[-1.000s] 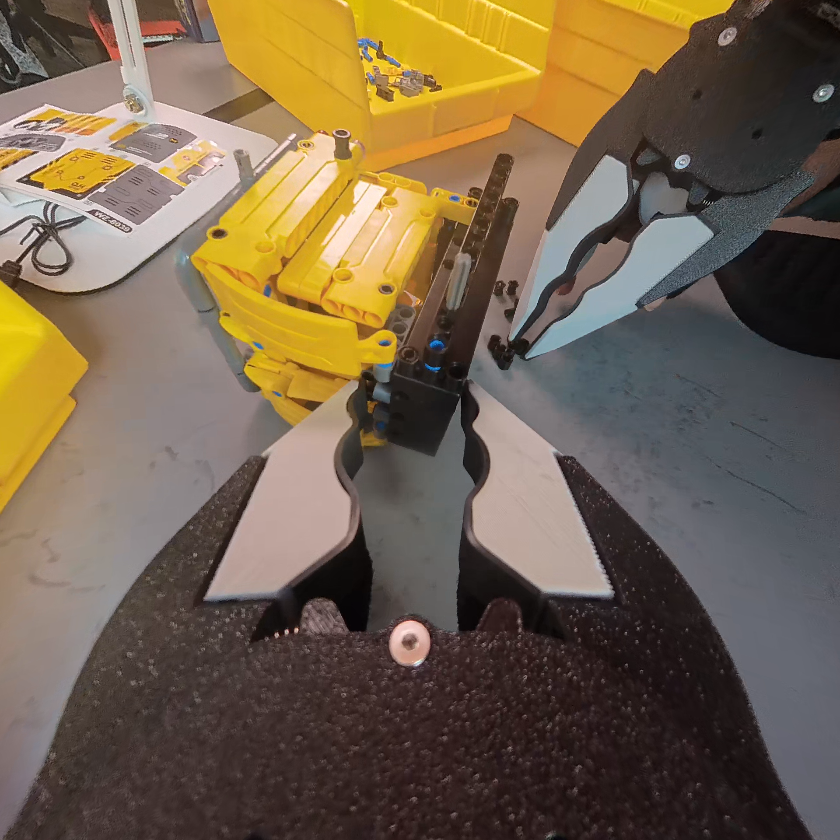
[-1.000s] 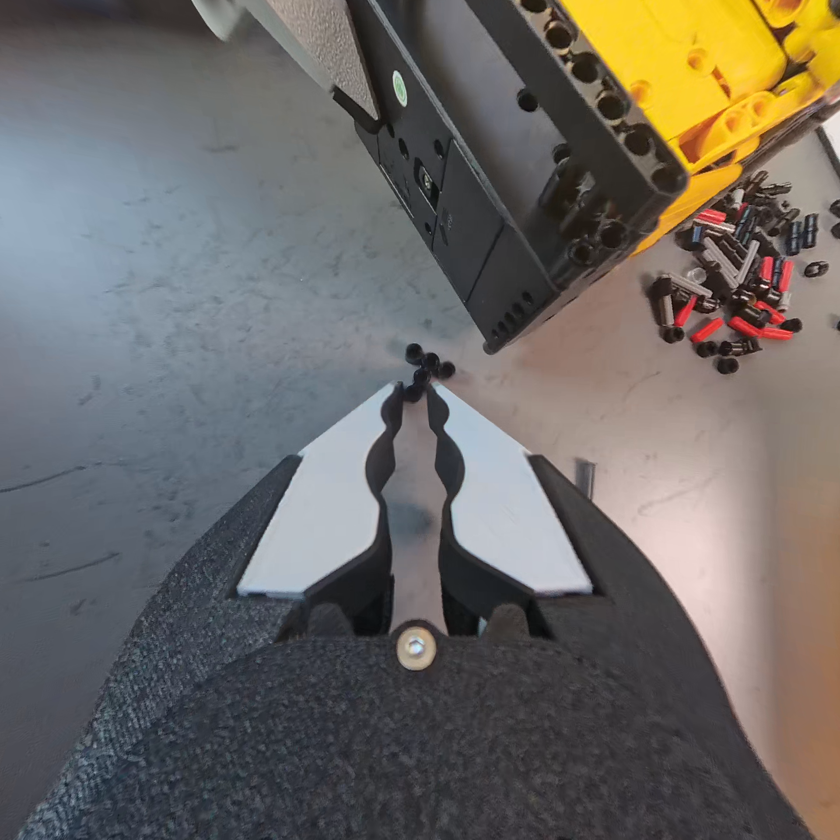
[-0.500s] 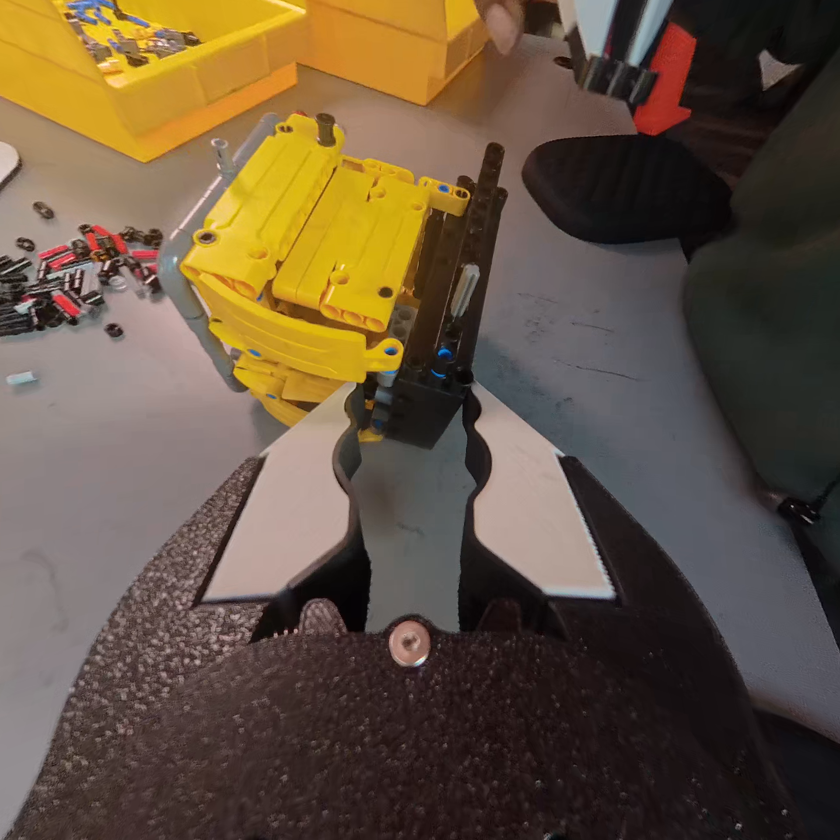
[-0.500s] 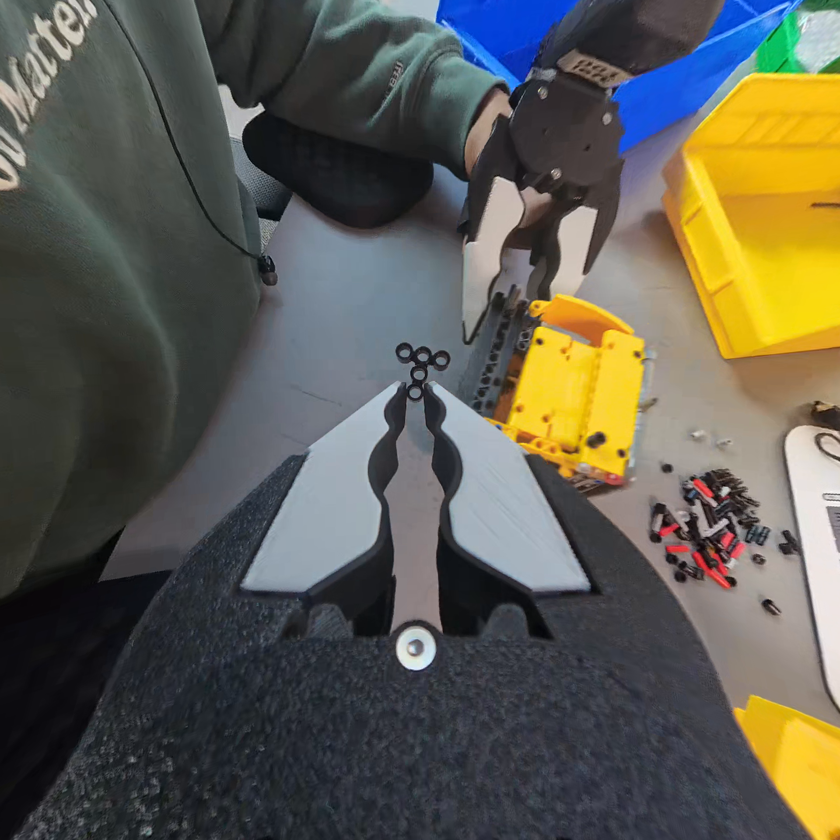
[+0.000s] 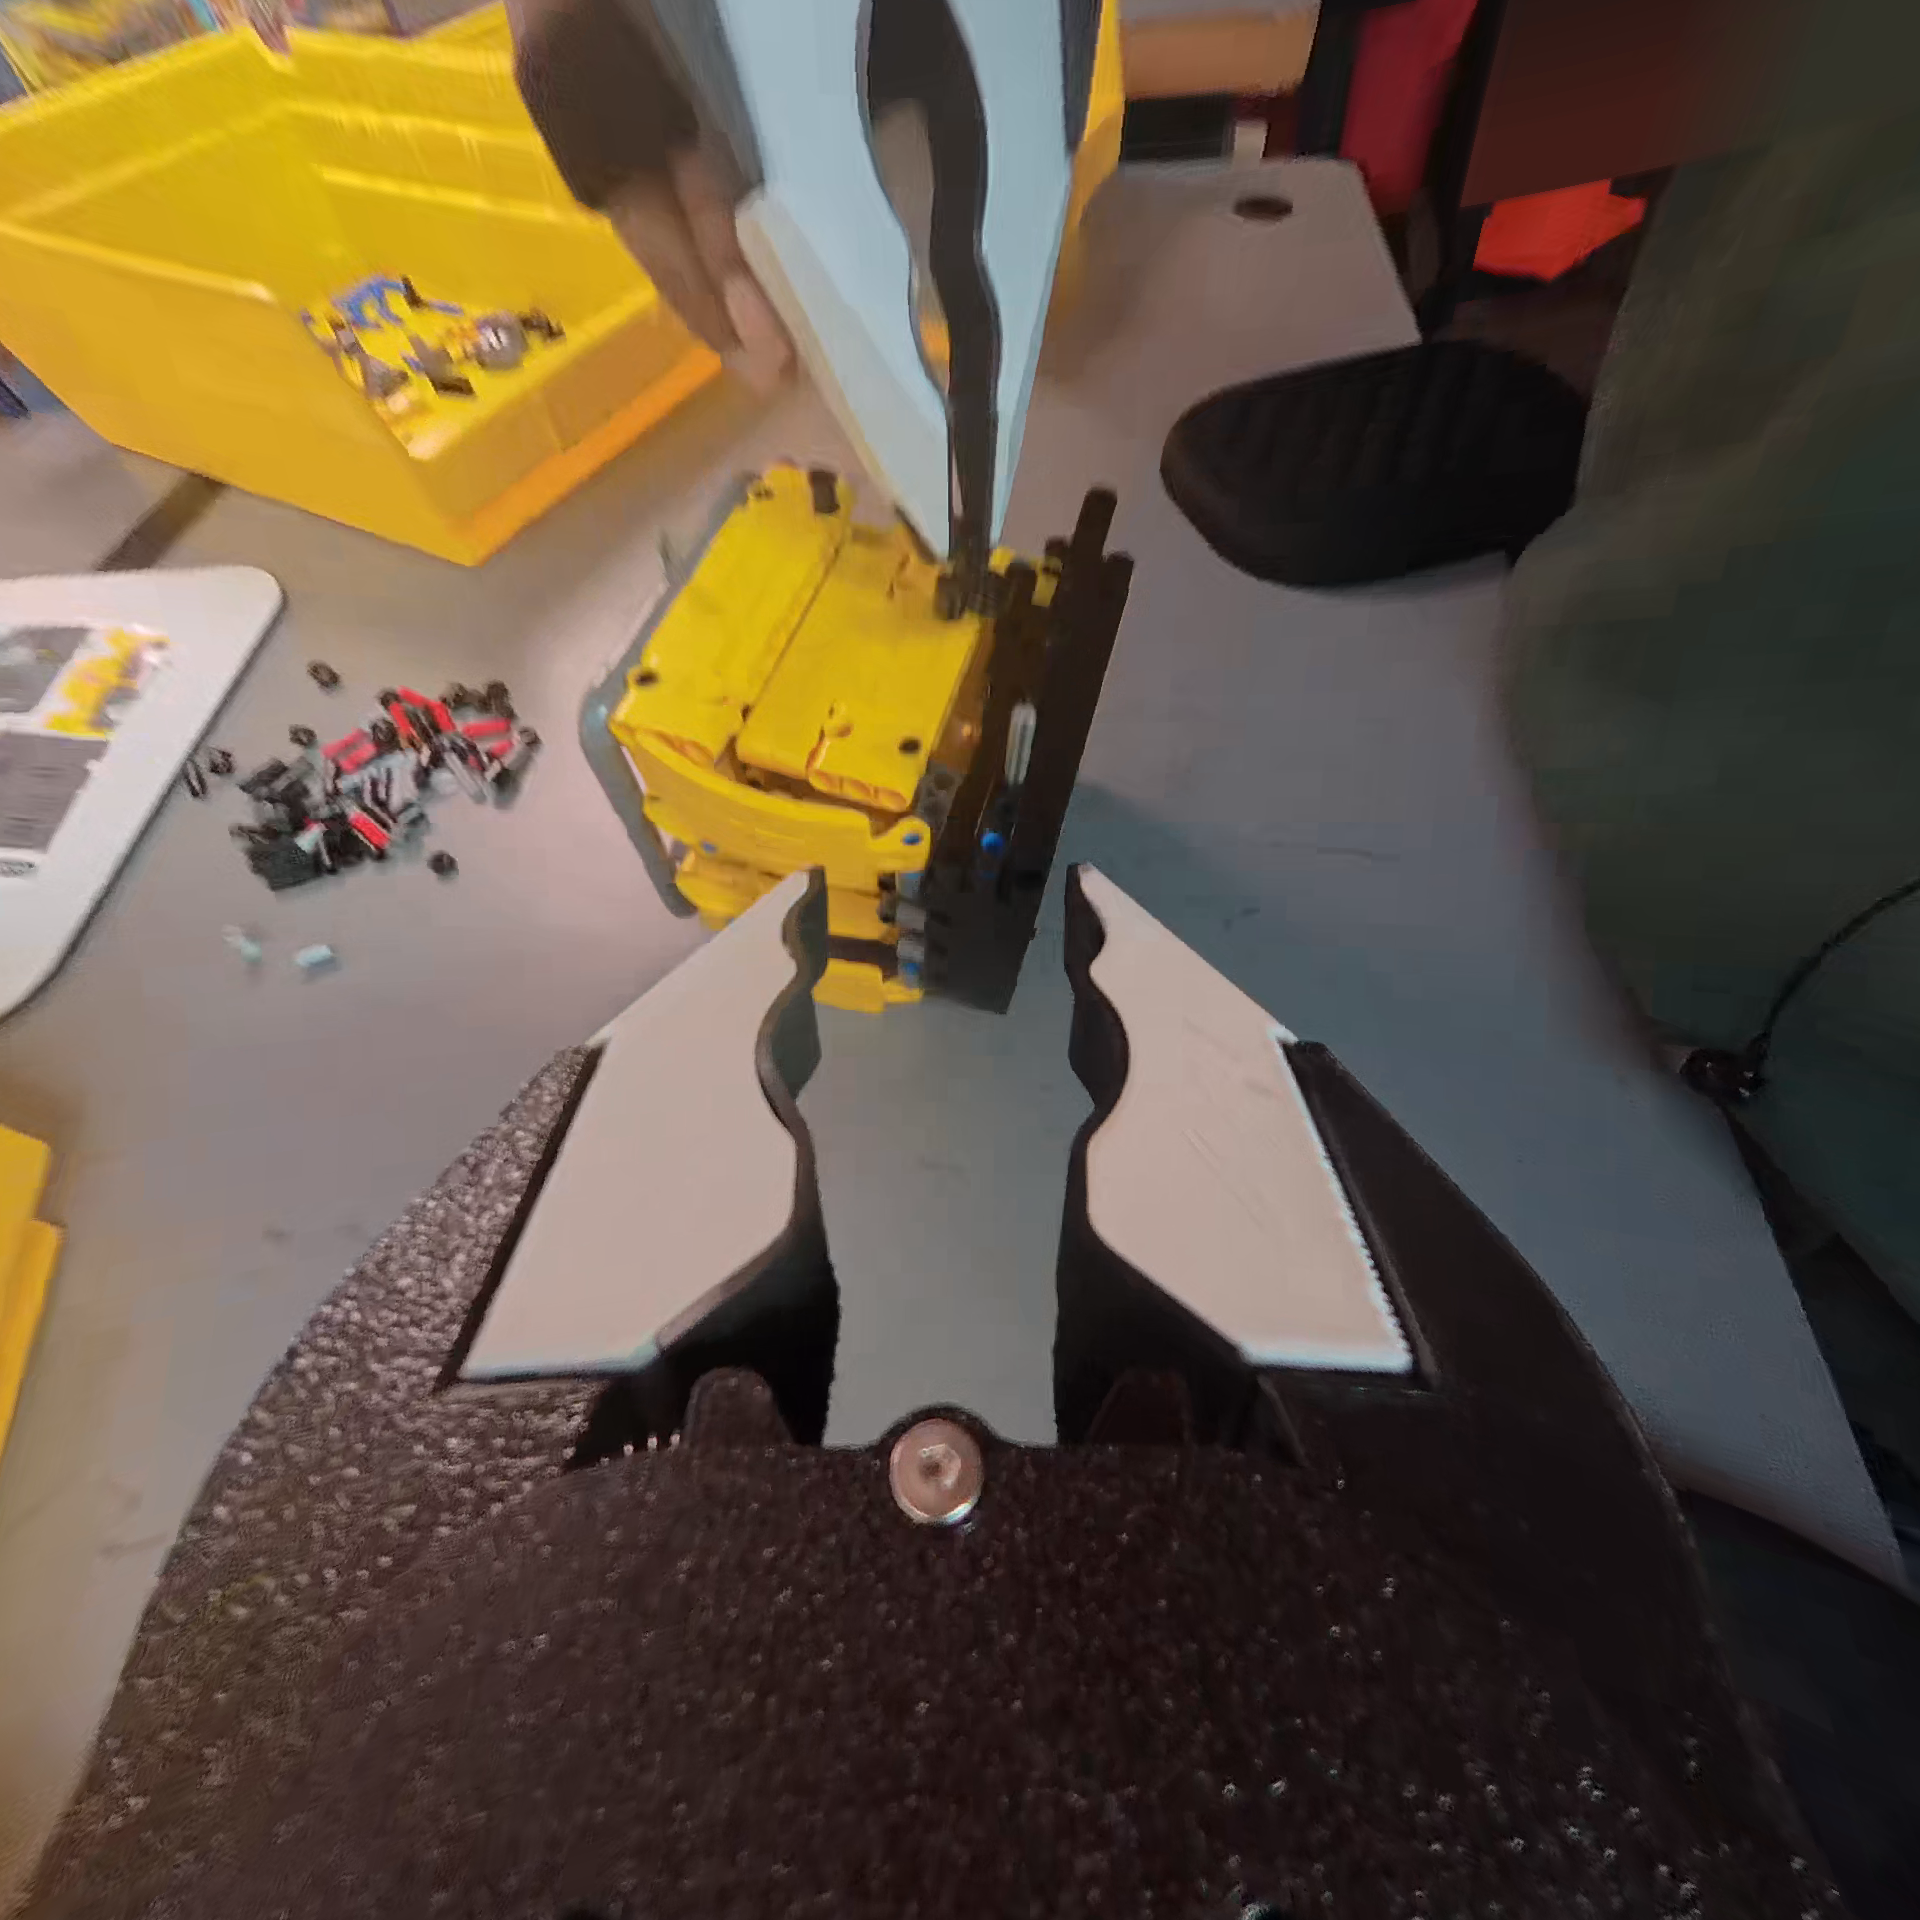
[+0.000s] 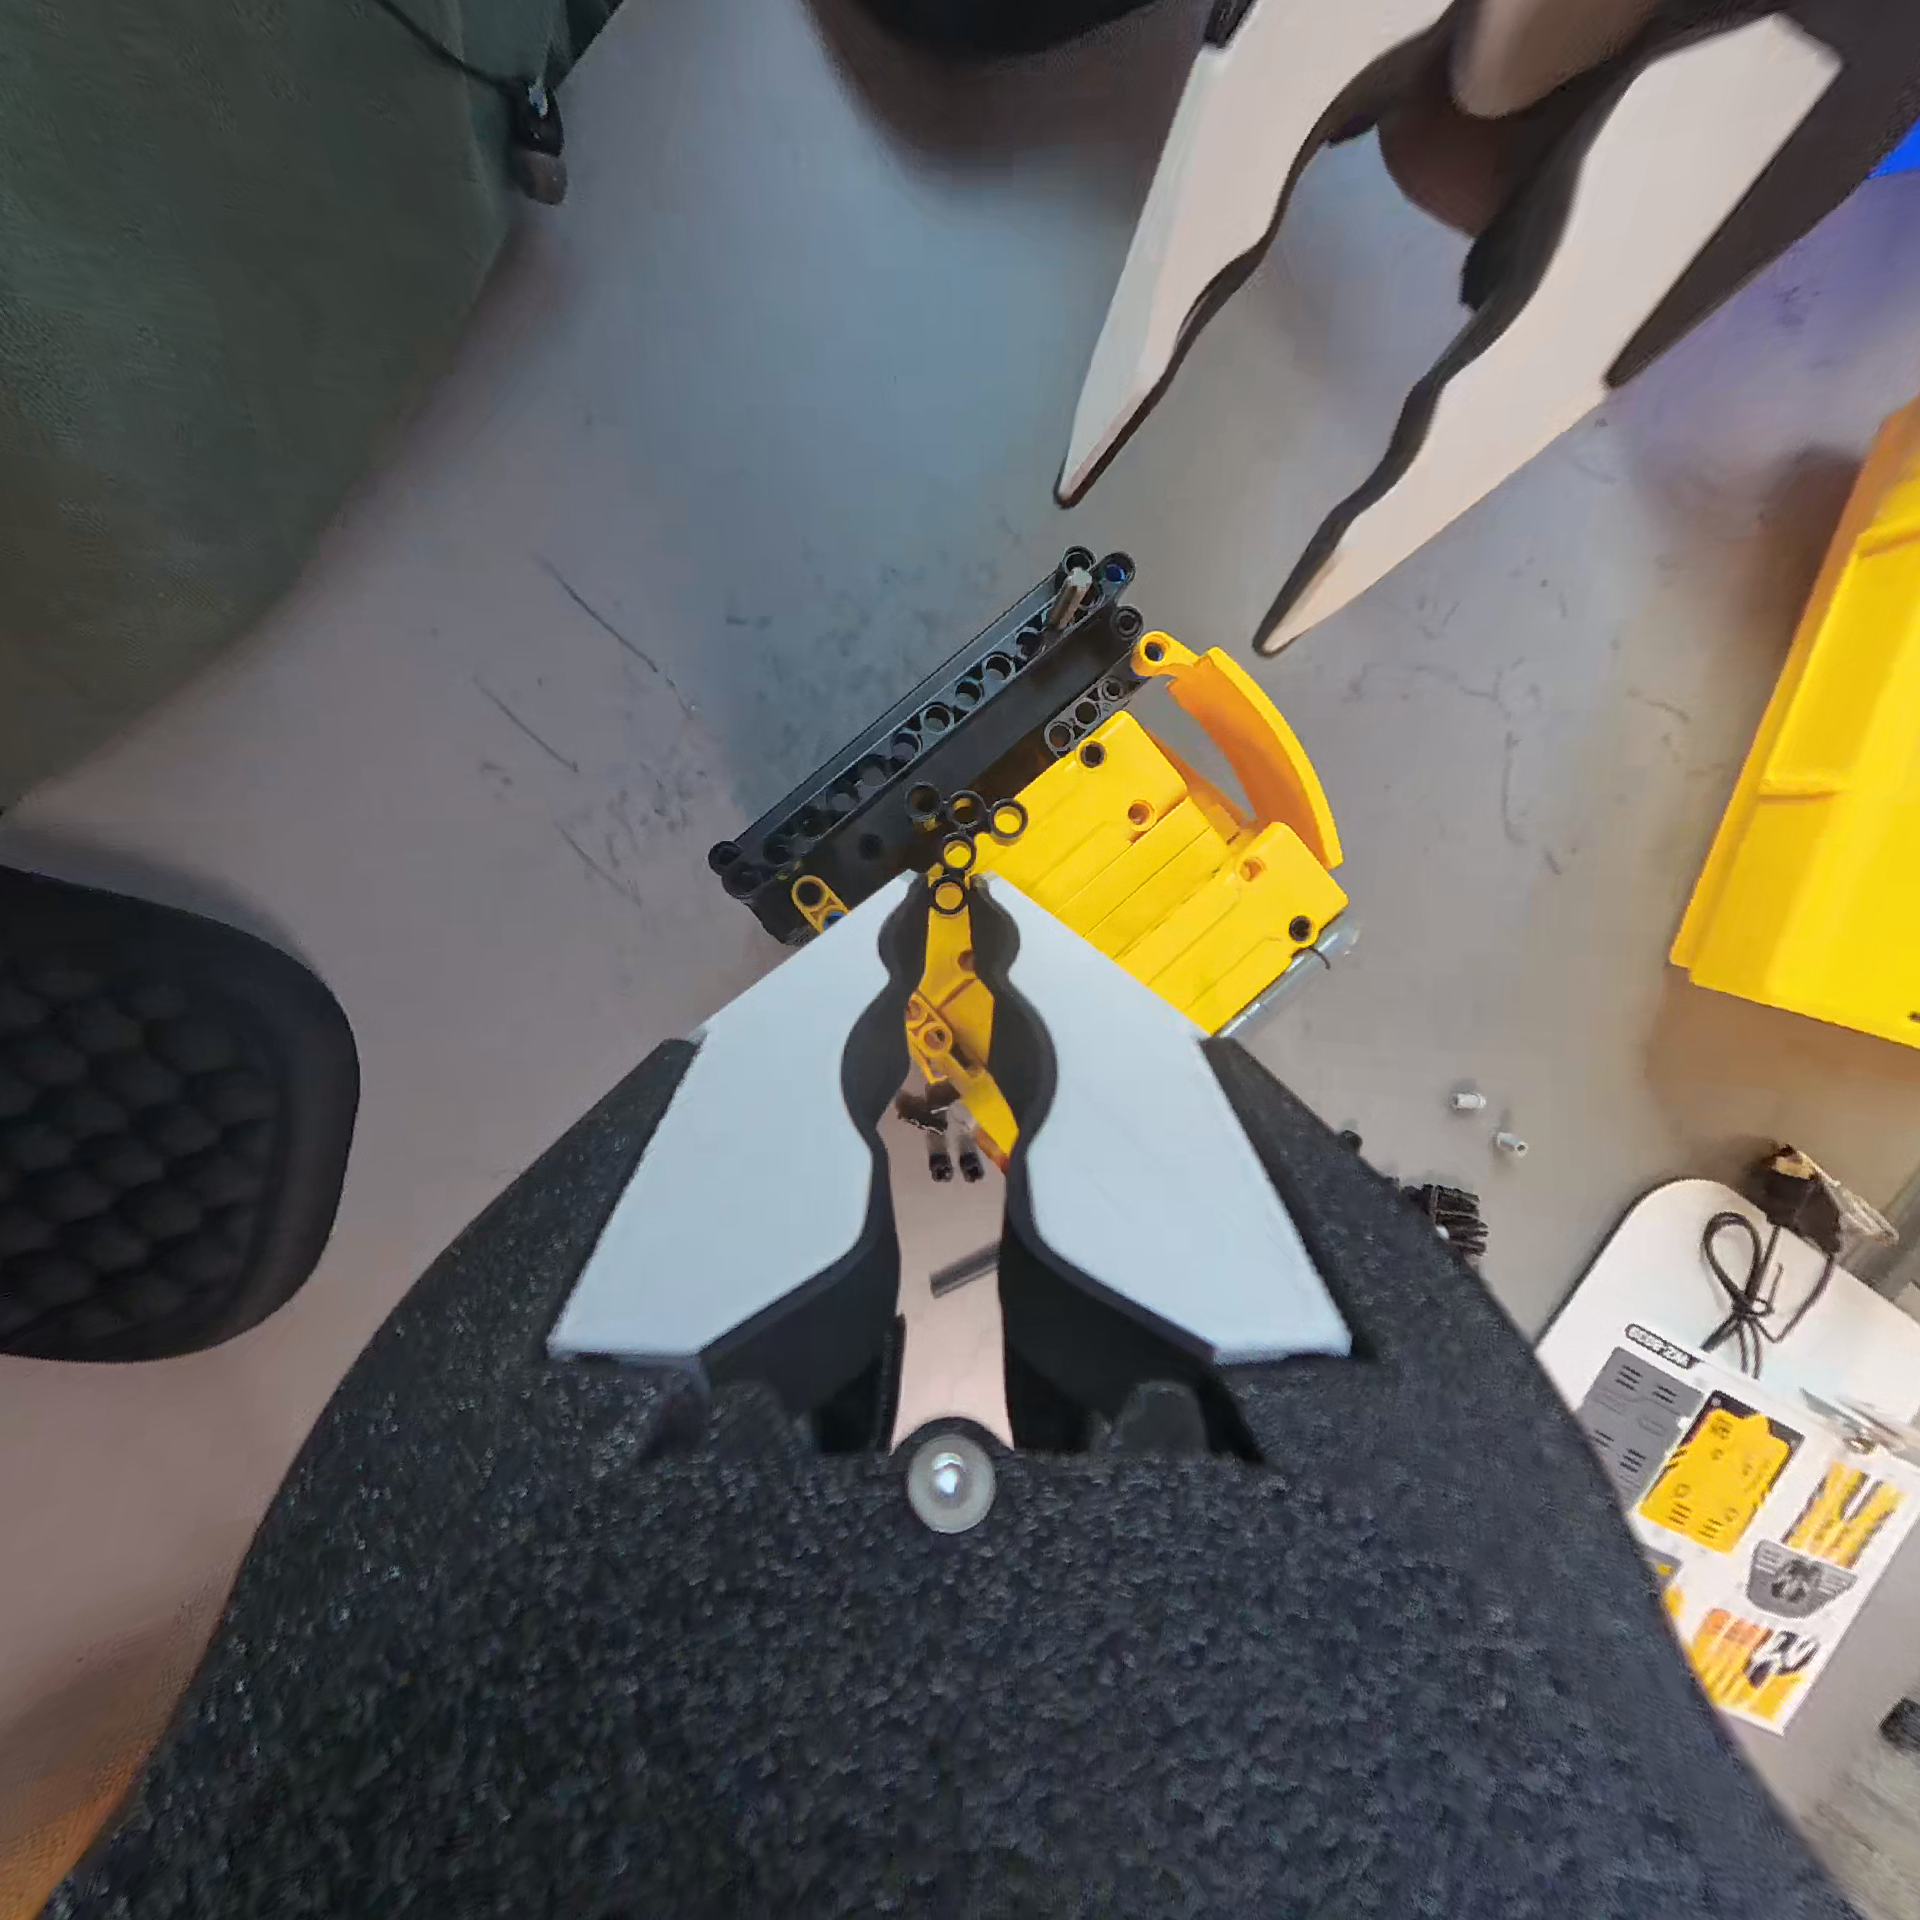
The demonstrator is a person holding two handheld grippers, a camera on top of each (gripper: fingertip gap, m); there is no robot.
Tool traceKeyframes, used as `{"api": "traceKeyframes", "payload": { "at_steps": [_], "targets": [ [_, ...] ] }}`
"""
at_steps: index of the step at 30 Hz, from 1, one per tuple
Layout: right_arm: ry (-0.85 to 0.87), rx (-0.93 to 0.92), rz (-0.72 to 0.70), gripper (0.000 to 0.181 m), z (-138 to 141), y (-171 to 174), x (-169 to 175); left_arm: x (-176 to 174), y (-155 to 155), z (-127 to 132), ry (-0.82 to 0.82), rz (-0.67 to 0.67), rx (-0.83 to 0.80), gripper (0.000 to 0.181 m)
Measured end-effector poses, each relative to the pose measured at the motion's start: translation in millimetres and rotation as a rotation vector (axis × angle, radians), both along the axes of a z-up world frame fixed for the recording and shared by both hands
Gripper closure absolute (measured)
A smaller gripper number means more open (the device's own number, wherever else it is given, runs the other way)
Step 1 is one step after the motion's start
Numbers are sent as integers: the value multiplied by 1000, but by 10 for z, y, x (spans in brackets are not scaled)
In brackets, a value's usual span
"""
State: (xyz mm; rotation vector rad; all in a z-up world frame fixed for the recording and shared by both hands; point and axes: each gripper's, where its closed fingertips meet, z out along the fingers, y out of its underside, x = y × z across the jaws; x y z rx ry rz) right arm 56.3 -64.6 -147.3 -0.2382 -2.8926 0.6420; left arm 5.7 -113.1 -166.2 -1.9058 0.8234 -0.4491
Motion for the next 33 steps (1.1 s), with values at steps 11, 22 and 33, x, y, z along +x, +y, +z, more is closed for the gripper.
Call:
{"api": "traceKeyframes", "payload": {
  "at_steps": [11,22,33],
  "targets": [
    [42,-2,83,174,-49,-70,-80,447,259,240,89,-2,86,142],
    [2,36,181,174,-137,-85,-34,421,334,12,346,48,134,135],
    [-83,206,350,174,-149,-151,-76,406,305,-57,297,24,133,115]
  ]
}}
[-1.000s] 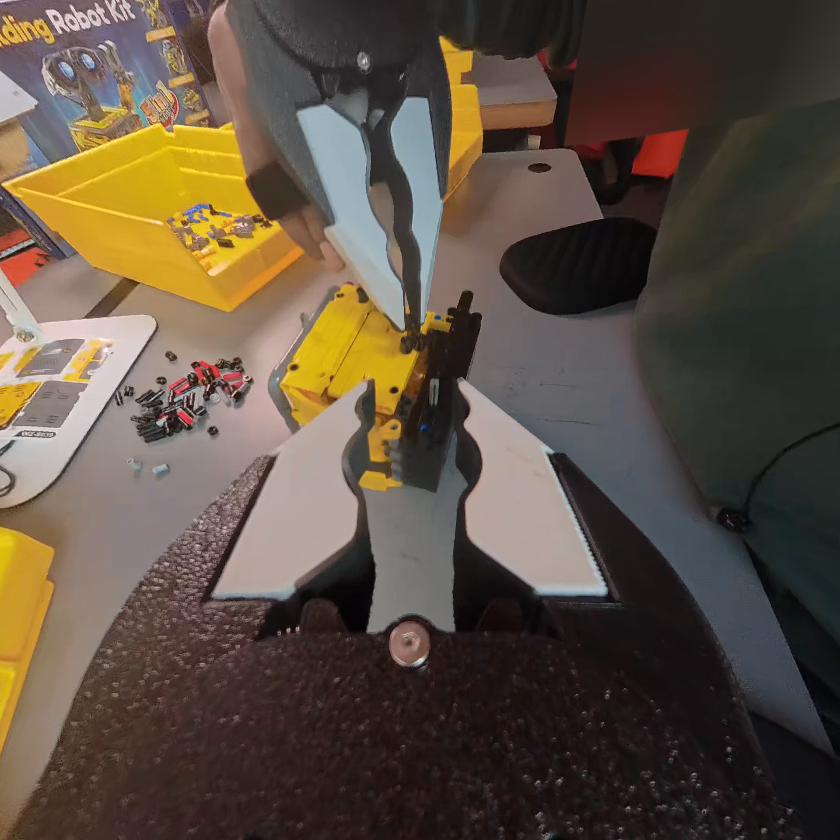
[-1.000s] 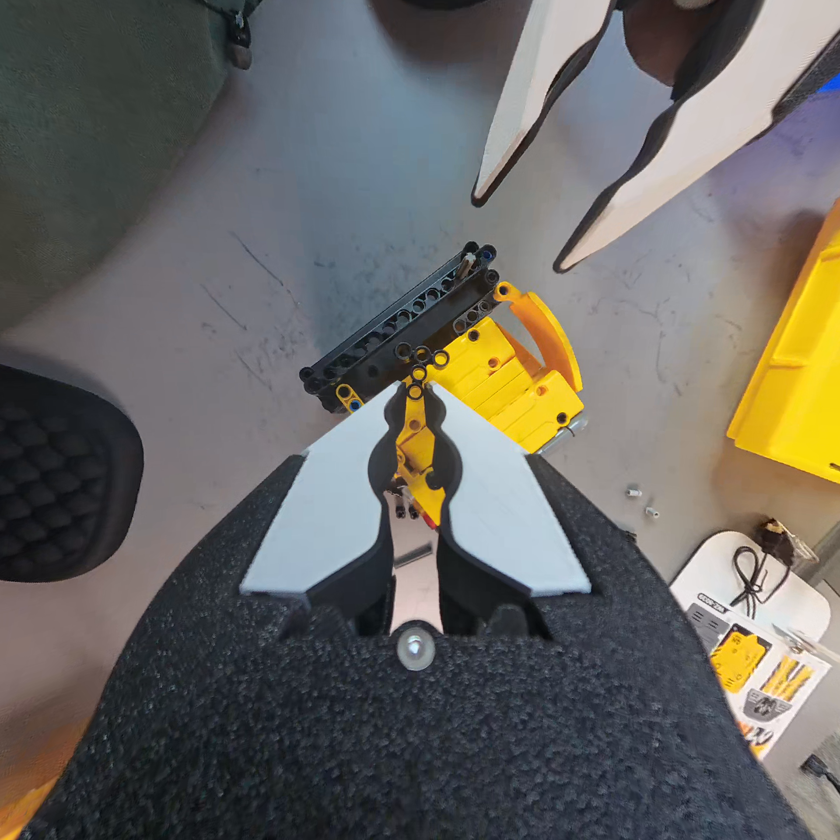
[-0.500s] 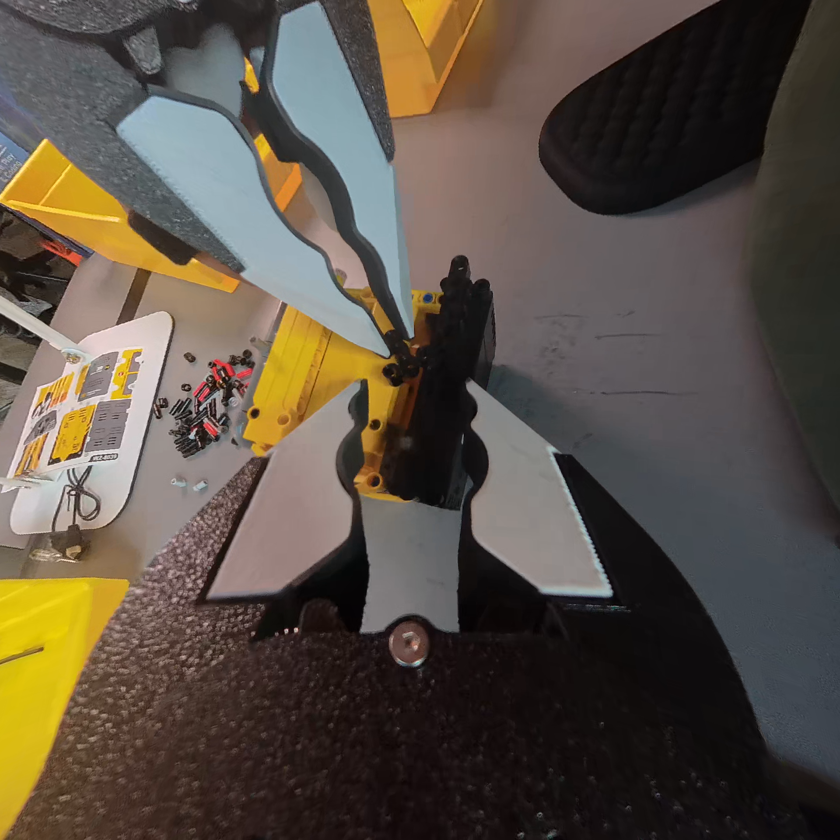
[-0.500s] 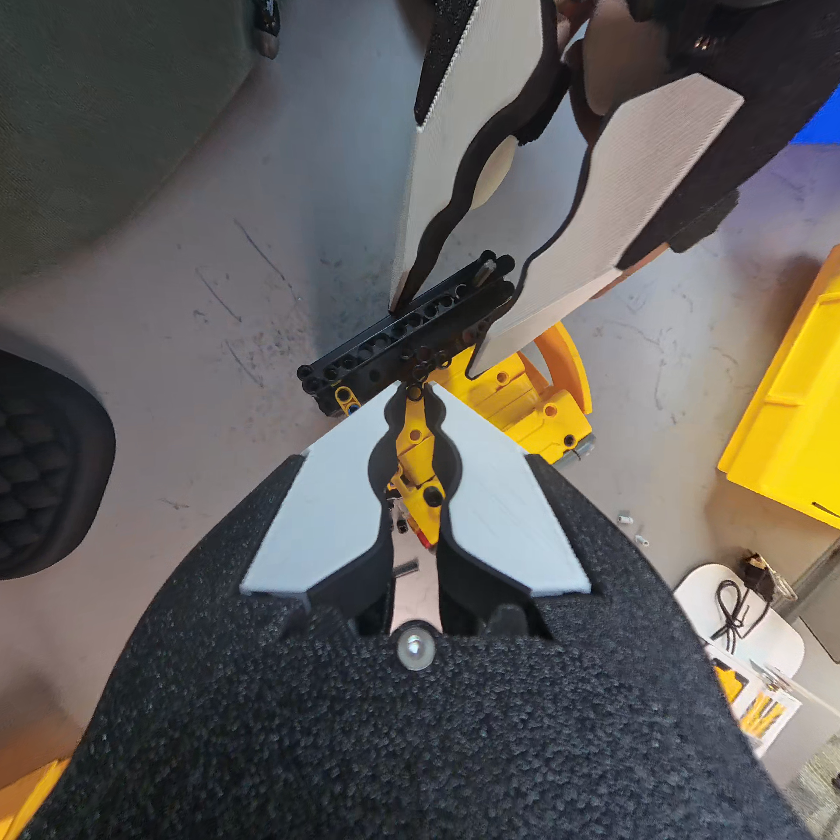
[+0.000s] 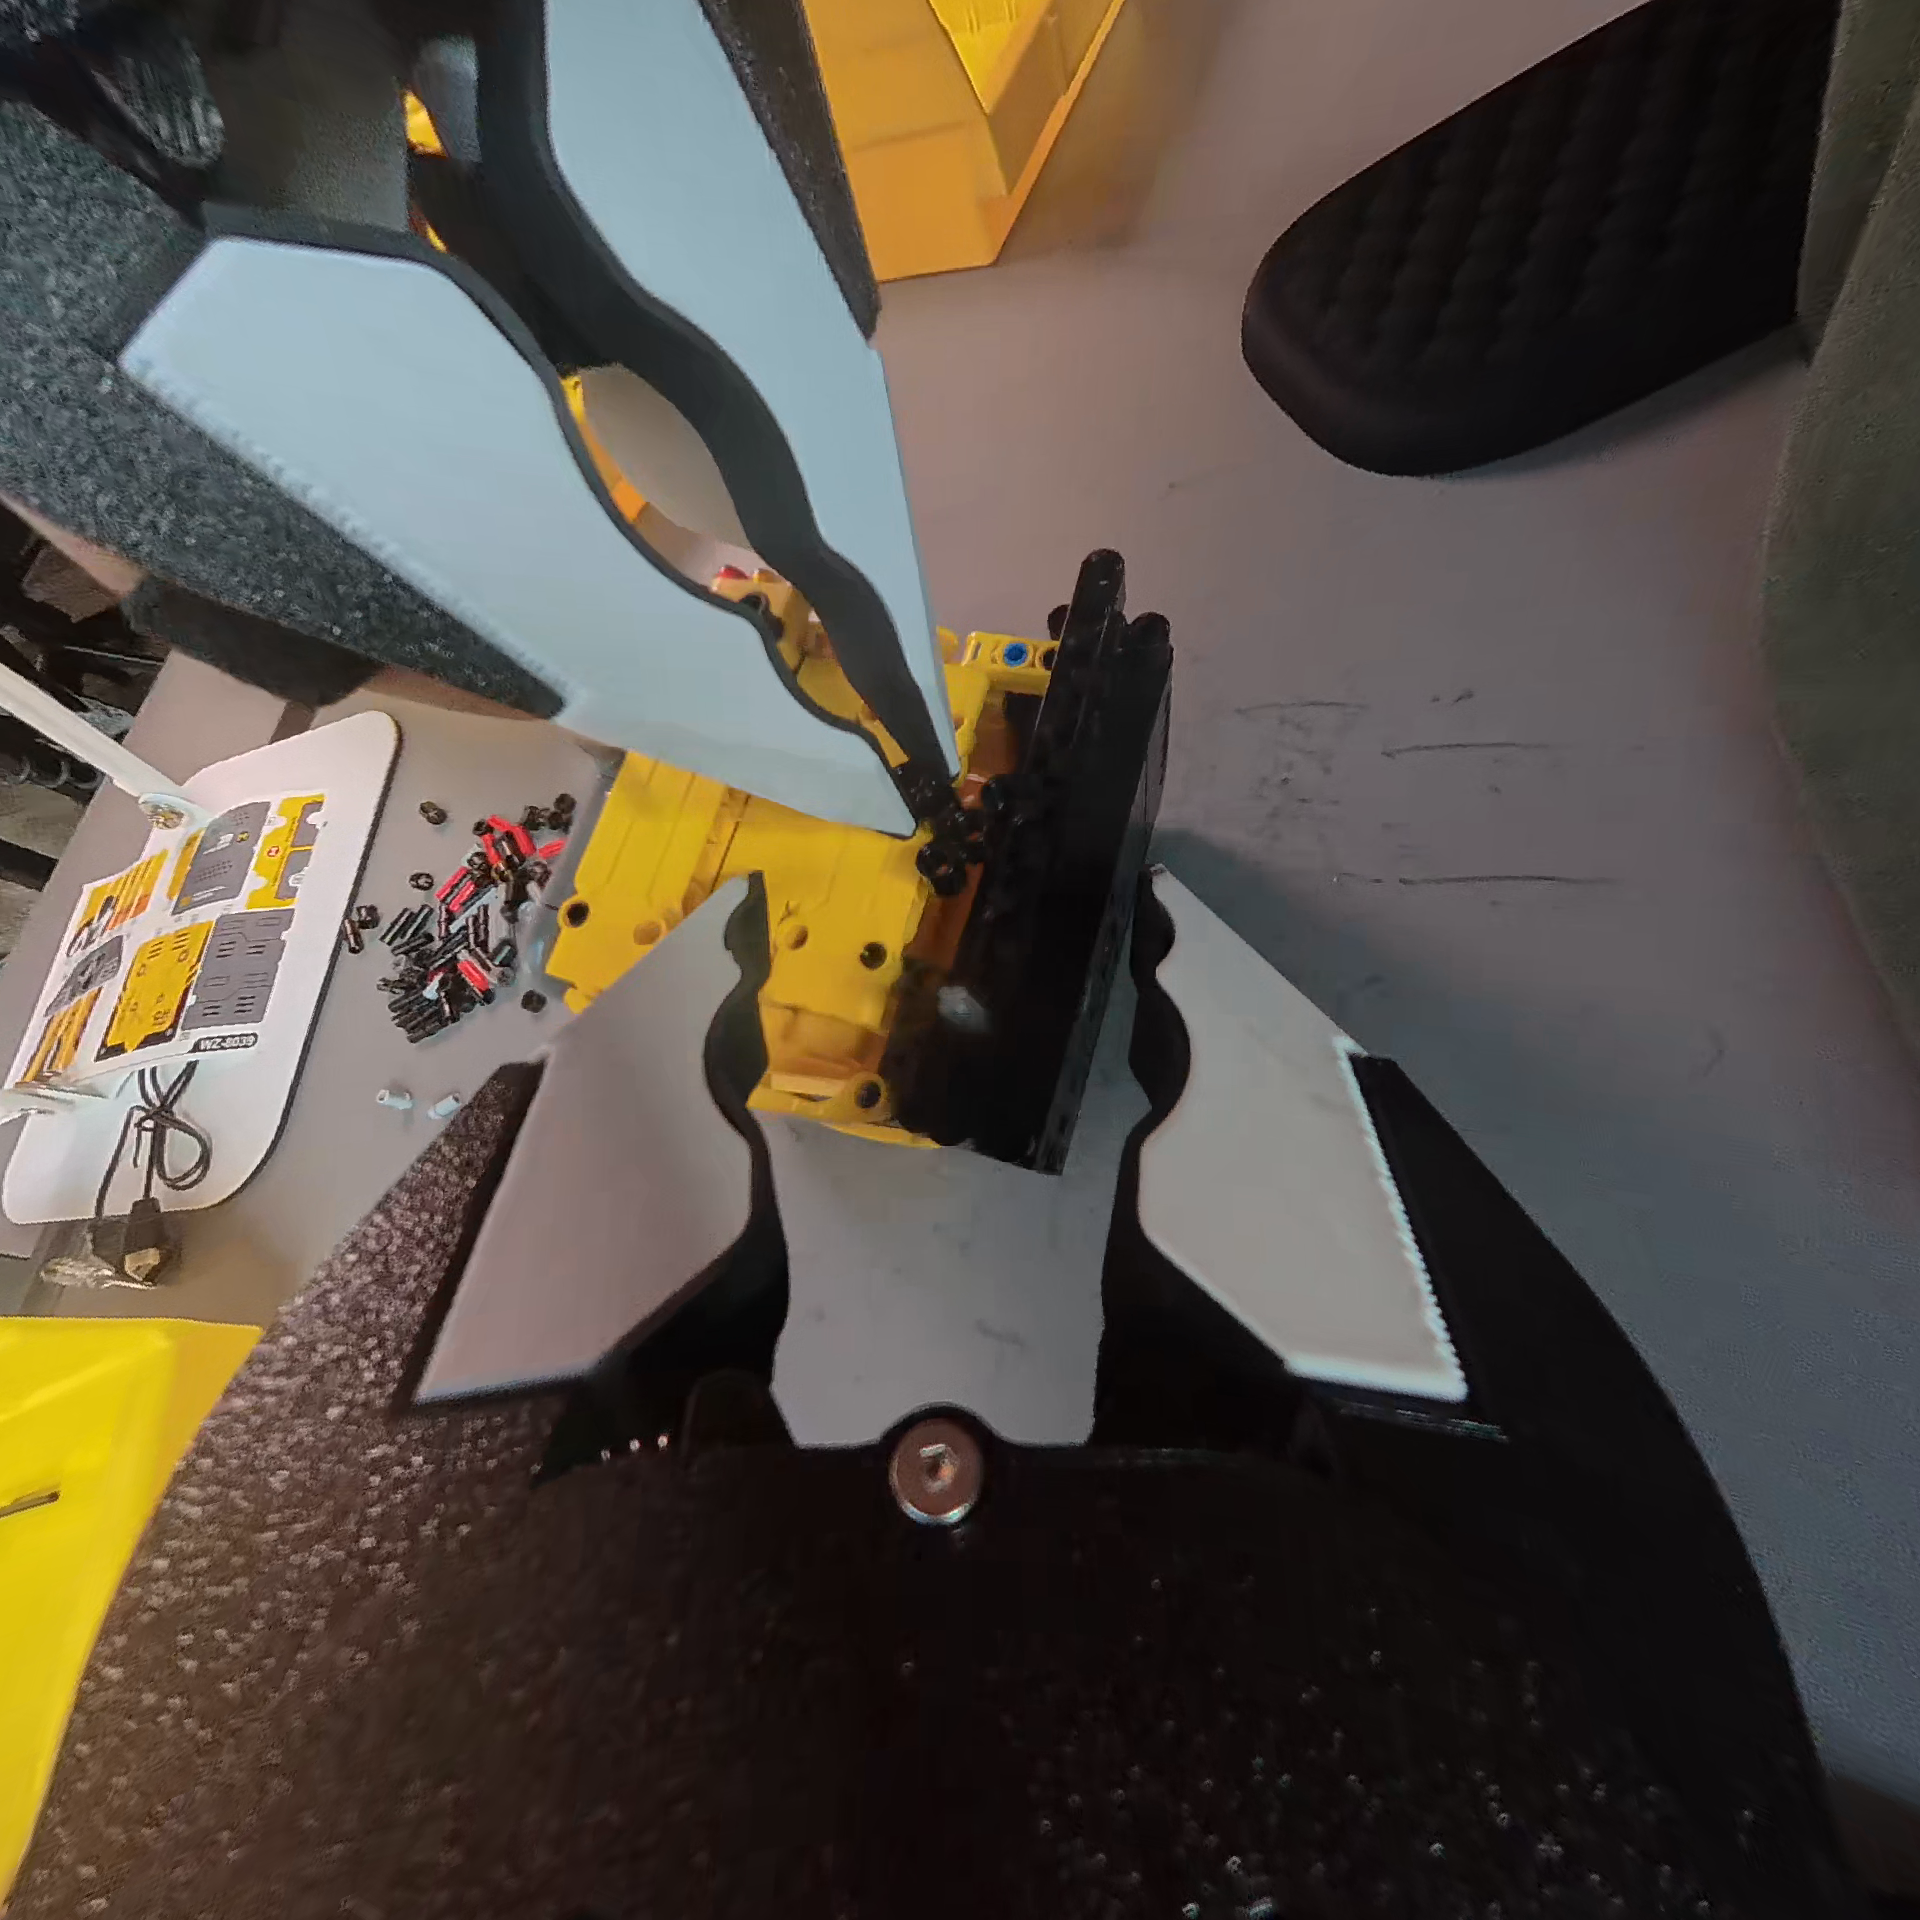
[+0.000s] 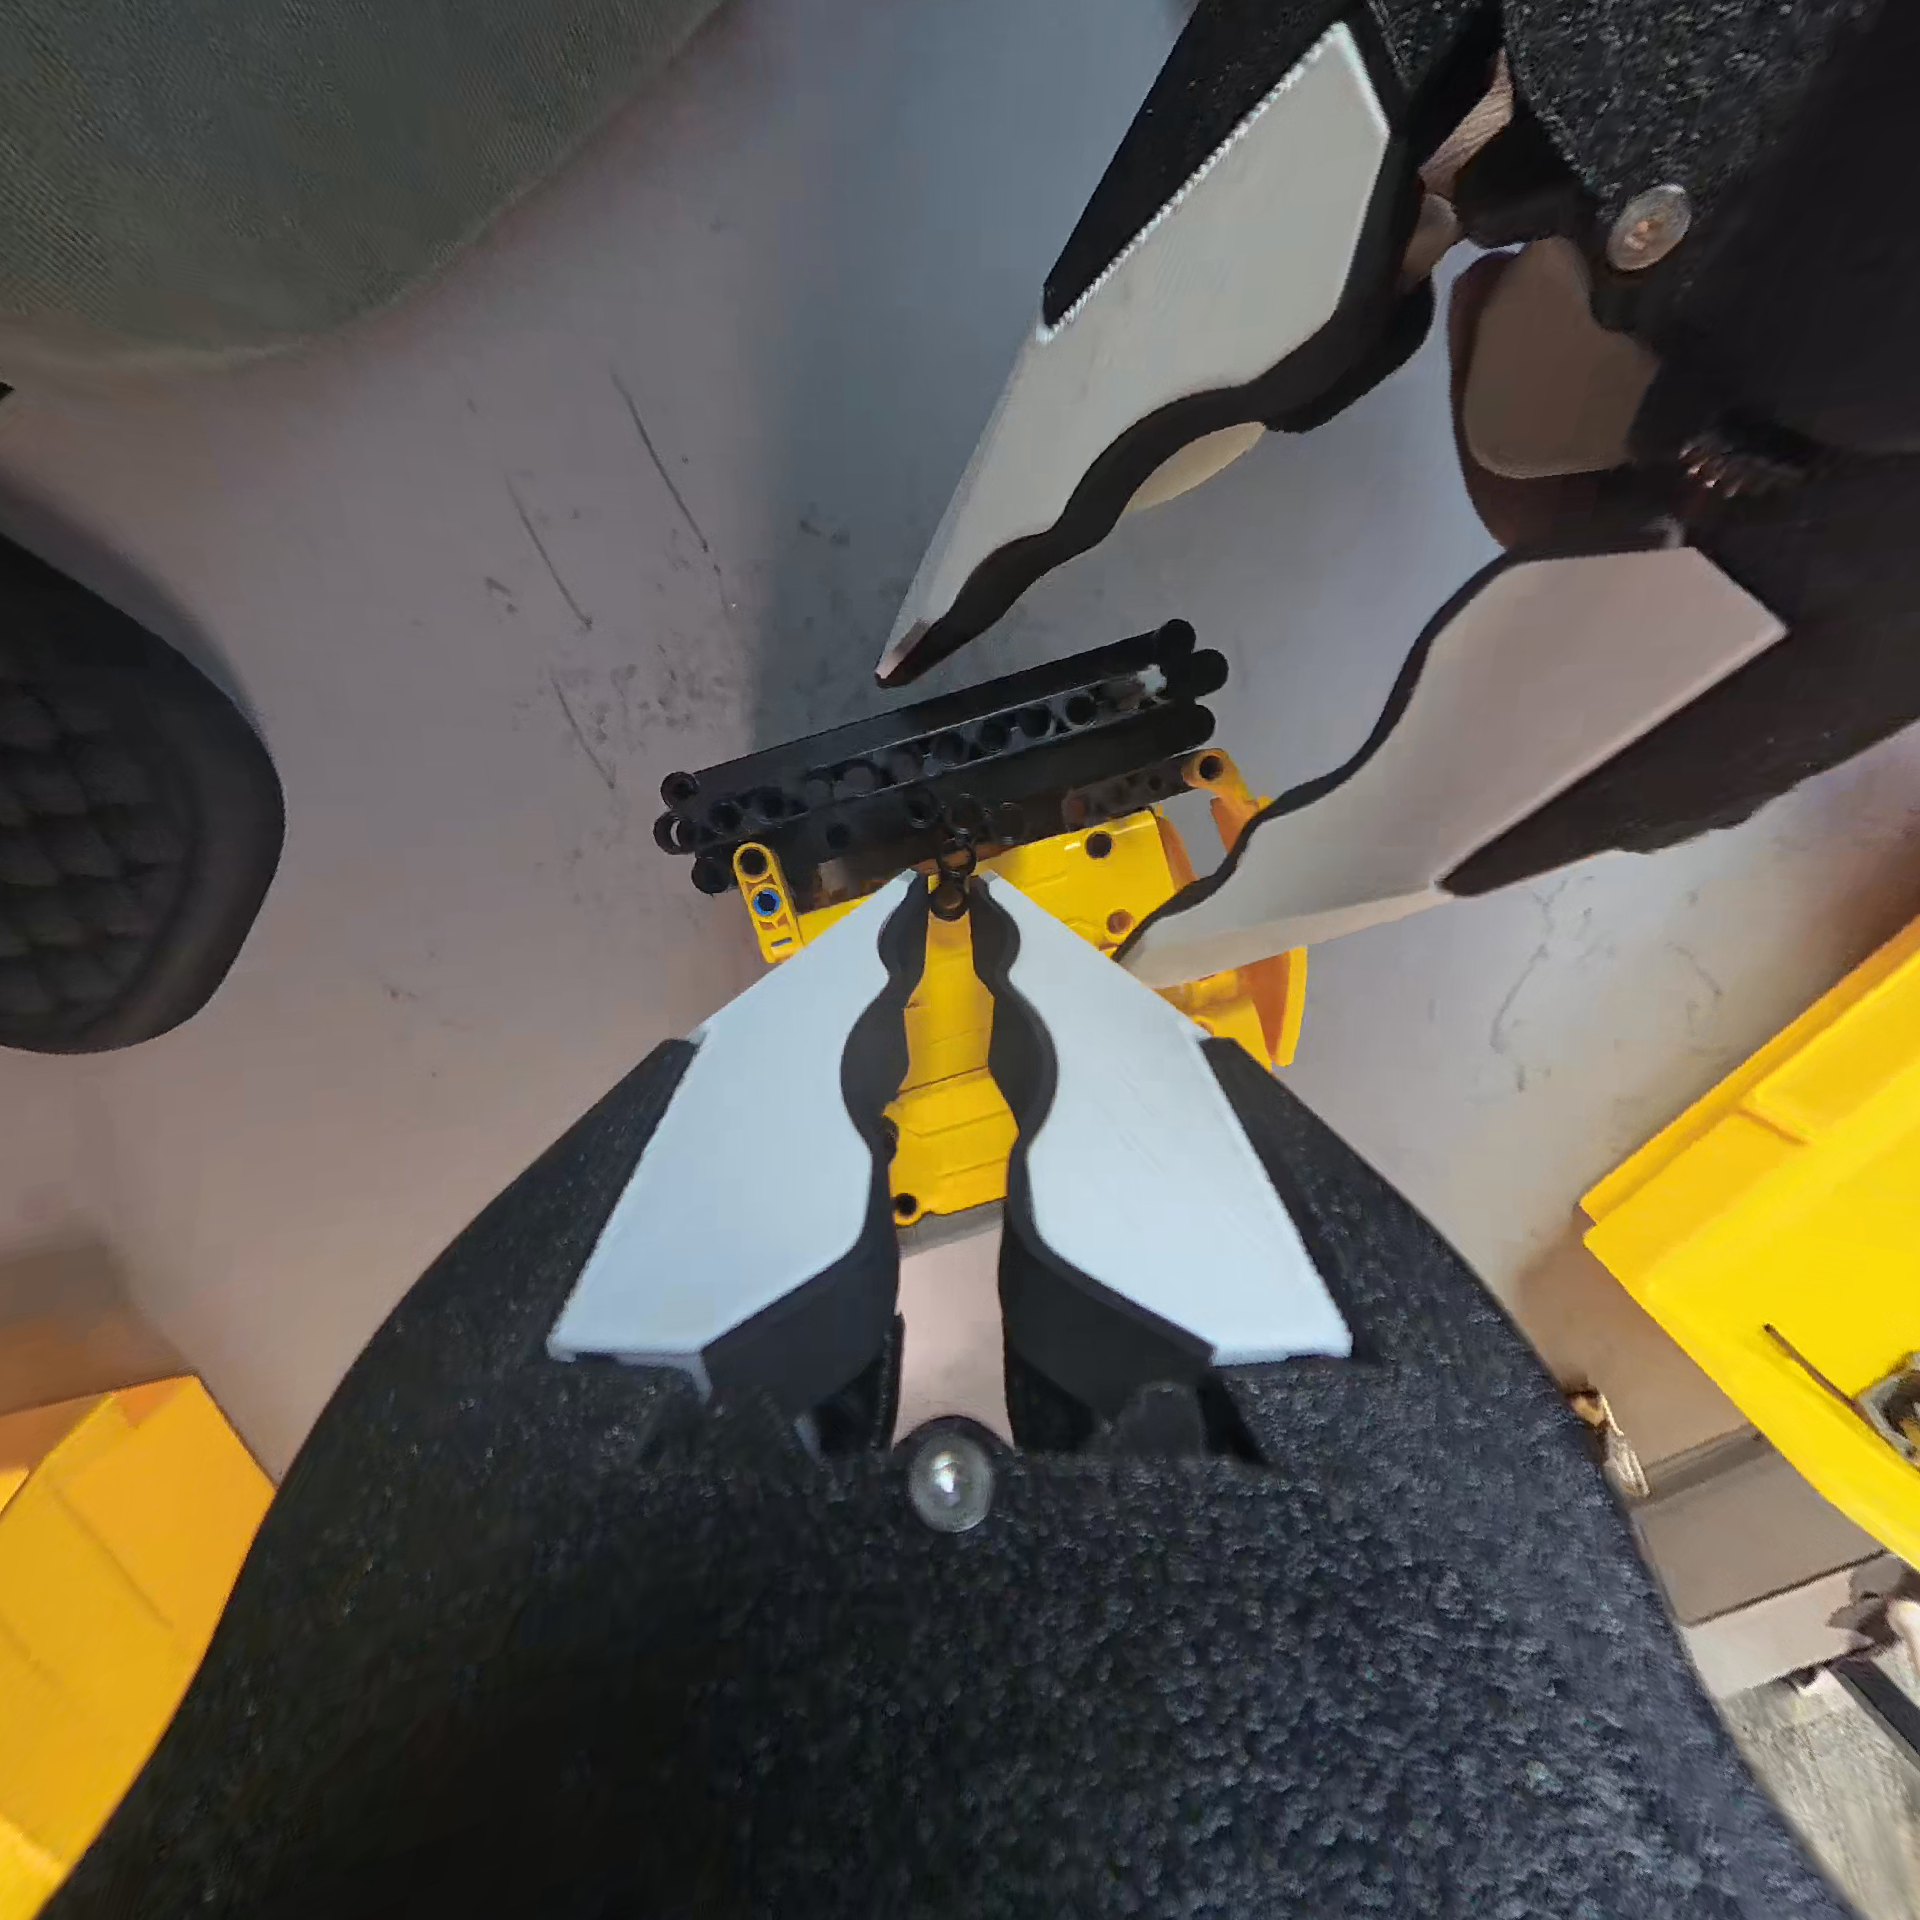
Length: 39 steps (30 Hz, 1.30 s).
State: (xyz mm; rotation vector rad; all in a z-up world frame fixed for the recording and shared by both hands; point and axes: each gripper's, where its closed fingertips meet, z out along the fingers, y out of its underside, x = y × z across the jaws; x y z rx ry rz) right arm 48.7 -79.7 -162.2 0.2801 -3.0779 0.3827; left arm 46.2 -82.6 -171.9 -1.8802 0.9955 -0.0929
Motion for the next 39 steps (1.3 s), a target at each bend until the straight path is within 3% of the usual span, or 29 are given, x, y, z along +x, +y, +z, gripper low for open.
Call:
{"api": "traceKeyframes", "payload": {
  "at_steps": [11,17,26,28,33,39],
  "targets": [
    [24,110,51,167,7,6,-45,10,30,6,-46,-7,42,122],
    [45,89,-24,167,55,21,-67,22,34,5,-44,-4,60,124],
    [106,-298,-502,157,383,-78,5,7,4,65,-123,-9,56,130],
    [121,-358,-634,153,364,-107,74,3,3,111,-144,-7,72,140],
    [245,-499,-991,149,207,-151,97,-12,-19,132,-141,-17,80,140],
    [359,-530,-1141,154,99,-104,69,-45,-39,77,-117,-28,75,144]
  ]
}}
